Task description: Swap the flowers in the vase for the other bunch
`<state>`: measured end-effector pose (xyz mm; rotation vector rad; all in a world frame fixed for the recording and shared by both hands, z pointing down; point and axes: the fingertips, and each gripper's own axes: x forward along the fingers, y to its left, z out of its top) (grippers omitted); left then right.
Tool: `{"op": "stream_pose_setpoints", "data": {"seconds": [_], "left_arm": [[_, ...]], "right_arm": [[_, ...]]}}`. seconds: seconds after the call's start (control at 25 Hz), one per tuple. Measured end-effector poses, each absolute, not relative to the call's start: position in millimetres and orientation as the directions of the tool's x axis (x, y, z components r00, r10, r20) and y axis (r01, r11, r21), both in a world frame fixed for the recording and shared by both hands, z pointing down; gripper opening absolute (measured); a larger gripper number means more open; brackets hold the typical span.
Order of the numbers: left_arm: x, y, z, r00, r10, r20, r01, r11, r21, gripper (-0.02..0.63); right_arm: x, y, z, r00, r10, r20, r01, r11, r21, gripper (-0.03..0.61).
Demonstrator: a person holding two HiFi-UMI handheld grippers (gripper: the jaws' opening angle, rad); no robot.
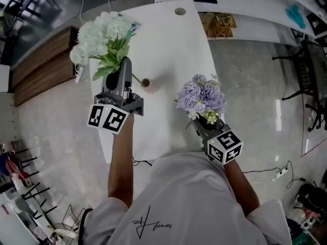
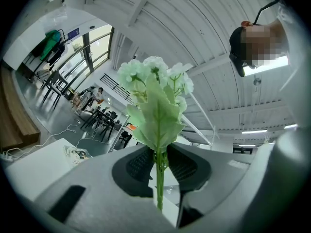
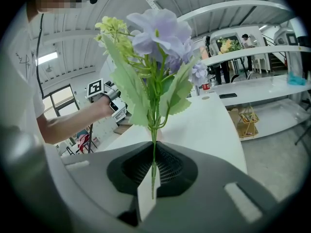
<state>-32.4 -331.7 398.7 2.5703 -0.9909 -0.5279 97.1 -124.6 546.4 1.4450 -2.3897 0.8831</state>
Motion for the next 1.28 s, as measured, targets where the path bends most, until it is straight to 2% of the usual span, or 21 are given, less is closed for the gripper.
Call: {"op": "stream_pose_setpoints", "data": {"seconds": [1.28], "left_arm": [[-6.0, -341.8, 449.7, 0.714, -0.657, -0.242, -0.556, -0.742, 0.375, 0.083]], "right_arm": [[99.1, -115.7, 567.6, -0.516, -0.697, 0.497, -0.851, 0.356, -0.385, 0.02]]}}
